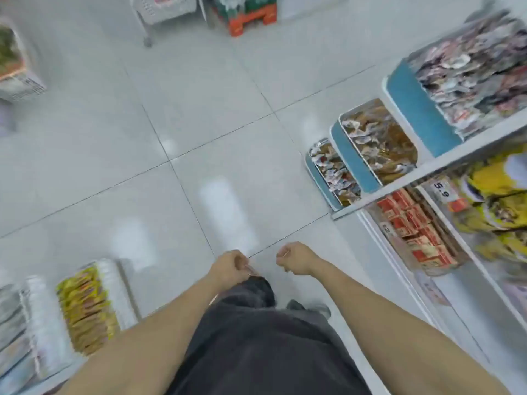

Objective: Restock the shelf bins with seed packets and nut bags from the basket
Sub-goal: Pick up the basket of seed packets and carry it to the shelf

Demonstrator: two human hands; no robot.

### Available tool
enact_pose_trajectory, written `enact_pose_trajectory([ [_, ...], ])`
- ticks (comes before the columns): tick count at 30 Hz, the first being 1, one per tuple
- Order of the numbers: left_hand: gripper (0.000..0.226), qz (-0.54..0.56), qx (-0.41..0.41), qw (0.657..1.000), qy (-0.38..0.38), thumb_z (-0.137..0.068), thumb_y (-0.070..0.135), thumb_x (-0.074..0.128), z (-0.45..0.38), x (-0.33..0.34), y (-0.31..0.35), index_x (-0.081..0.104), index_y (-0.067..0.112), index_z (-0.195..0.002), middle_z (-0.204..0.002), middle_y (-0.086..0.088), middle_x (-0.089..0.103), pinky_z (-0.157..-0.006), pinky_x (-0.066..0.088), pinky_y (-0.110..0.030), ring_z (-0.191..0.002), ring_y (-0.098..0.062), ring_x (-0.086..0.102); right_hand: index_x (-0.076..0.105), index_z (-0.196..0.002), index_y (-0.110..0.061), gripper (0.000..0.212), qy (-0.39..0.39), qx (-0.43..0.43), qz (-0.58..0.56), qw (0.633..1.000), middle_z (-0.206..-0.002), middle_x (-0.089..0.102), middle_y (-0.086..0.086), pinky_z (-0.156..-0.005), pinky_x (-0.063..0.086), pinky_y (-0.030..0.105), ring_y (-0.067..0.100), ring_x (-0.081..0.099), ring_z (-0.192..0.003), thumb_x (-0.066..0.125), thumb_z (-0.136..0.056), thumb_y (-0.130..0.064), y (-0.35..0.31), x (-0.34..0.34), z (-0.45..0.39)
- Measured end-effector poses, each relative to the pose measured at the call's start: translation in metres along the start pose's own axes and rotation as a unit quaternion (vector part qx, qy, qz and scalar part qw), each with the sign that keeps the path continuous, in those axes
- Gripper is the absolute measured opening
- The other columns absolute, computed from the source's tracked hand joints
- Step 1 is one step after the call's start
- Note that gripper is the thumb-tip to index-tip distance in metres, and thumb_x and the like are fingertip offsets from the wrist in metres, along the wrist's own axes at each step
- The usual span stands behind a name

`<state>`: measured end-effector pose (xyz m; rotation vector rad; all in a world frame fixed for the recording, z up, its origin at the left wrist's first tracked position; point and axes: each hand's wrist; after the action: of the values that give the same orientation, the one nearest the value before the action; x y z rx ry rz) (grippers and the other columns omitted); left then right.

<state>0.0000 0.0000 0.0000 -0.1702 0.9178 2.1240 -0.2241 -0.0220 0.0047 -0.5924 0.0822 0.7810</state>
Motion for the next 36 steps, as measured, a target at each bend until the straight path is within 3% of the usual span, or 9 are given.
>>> enact_pose_trajectory([
  [7,0.013,0.129,-0.078,0.979,0.139,-0.084,0.012,0.068,0.005,-0.108,-0.091,0.065,0.016,-0.096,-0.092,0.0,0.066,-0.065,0.049,-0.021,-0.083,-0.017,0.062,0.064,-0.108,-0.006,0.024,-0.06,-0.017,0.112,0.992,-0.107,0.07,0.011,-0.07,0.057,0.034,0.021,0.07,-0.084,0.059,-0.09,-0.022,-0.139,0.039,-0.062],
  [9,0.012,0.171,-0.107,0.965,0.17,-0.085,0.013,0.067,0.009,-0.131,-0.114,0.065,0.017,-0.096,-0.095,-0.001,0.066,-0.065,0.049,-0.021,-0.087,-0.017,0.063,0.066,-0.103,-0.007,0.021,-0.072,-0.031,0.147,0.986,-0.101,0.071,0.011,-0.074,0.059,0.038,0.022,0.072,-0.081,0.062,-0.088,-0.02,-0.18,0.049,-0.083],
  [12,0.011,0.225,-0.147,0.941,0.204,-0.085,0.015,0.067,0.007,-0.163,-0.147,0.065,0.018,-0.095,-0.099,-0.002,0.067,-0.069,0.048,-0.022,-0.092,-0.018,0.063,0.067,-0.093,-0.002,0.018,-0.102,-0.058,0.21,0.971,-0.082,0.065,0.006,-0.055,0.047,0.031,0.02,0.061,-0.065,0.06,-0.086,-0.017,-0.242,0.068,-0.122],
  [14,0.012,0.248,-0.169,0.931,0.209,-0.085,0.017,0.068,-0.001,-0.184,-0.168,0.066,0.017,-0.097,-0.099,0.0,0.066,-0.072,0.048,-0.023,-0.094,-0.017,0.062,0.063,-0.083,0.001,0.016,-0.128,-0.073,0.243,0.959,-0.076,0.057,0.006,-0.053,0.039,0.03,0.021,0.052,-0.066,0.056,-0.086,-0.014,-0.285,0.082,-0.149],
  [18,0.02,0.271,-0.205,0.919,0.199,-0.088,0.022,0.068,-0.031,-0.246,-0.203,0.065,0.014,-0.106,-0.105,0.0,0.065,-0.085,0.048,-0.027,-0.1,-0.019,0.062,0.053,-0.077,-0.015,0.007,-0.169,-0.077,0.278,0.942,-0.071,0.048,0.003,-0.049,0.037,0.025,0.02,0.047,-0.067,0.054,-0.083,-0.011,-0.376,0.108,-0.207],
  [22,0.016,0.293,-0.236,0.901,0.217,-0.088,0.021,0.066,-0.066,-0.347,-0.225,0.064,0.015,-0.103,-0.101,0.001,0.063,-0.08,0.048,-0.026,-0.095,-0.017,0.06,0.056,-0.079,-0.018,0.01,-0.198,-0.063,0.283,0.936,-0.077,0.051,0.007,-0.055,0.033,0.032,0.02,0.044,-0.07,0.053,-0.079,-0.009,-0.48,0.121,-0.277],
  [26,0.014,0.31,-0.234,0.89,0.237,-0.087,0.022,0.067,-0.091,-0.468,-0.238,0.066,0.017,-0.1,-0.1,0.001,0.066,-0.082,0.049,-0.028,-0.095,-0.017,0.062,0.065,-0.081,-0.01,0.01,-0.195,-0.085,0.297,0.931,-0.078,0.067,0.003,-0.056,0.046,0.027,0.02,0.061,-0.068,0.056,-0.087,-0.011,-0.6,0.119,-0.322],
  [31,0.013,0.346,-0.224,0.86,0.3,-0.088,0.019,0.064,-0.121,-0.602,-0.258,0.068,0.017,-0.1,-0.092,0.008,0.063,-0.074,0.041,-0.019,-0.091,-0.012,0.058,0.06,-0.084,-0.012,0.006,-0.182,-0.098,0.295,0.933,-0.081,0.063,0.004,-0.058,0.045,0.026,0.017,0.062,-0.068,0.056,-0.089,-0.014,-0.735,0.128,-0.378],
  [36,0.008,0.372,-0.241,0.852,0.277,-0.086,0.023,0.064,-0.163,-0.716,-0.314,0.066,0.019,-0.093,-0.096,0.004,0.068,-0.082,0.05,-0.027,-0.094,-0.016,0.063,0.058,-0.077,-0.013,0.011,-0.179,-0.096,0.311,0.929,-0.084,0.061,0.005,-0.06,0.046,0.029,0.018,0.064,-0.07,0.055,-0.087,-0.014,-0.85,0.156,-0.442],
])
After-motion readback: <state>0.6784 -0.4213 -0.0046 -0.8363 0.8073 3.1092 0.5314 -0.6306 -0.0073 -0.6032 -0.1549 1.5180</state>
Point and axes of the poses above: each hand's wrist, its own z-axis away from the middle knuckle, its own x-axis out of the palm, y = z × x
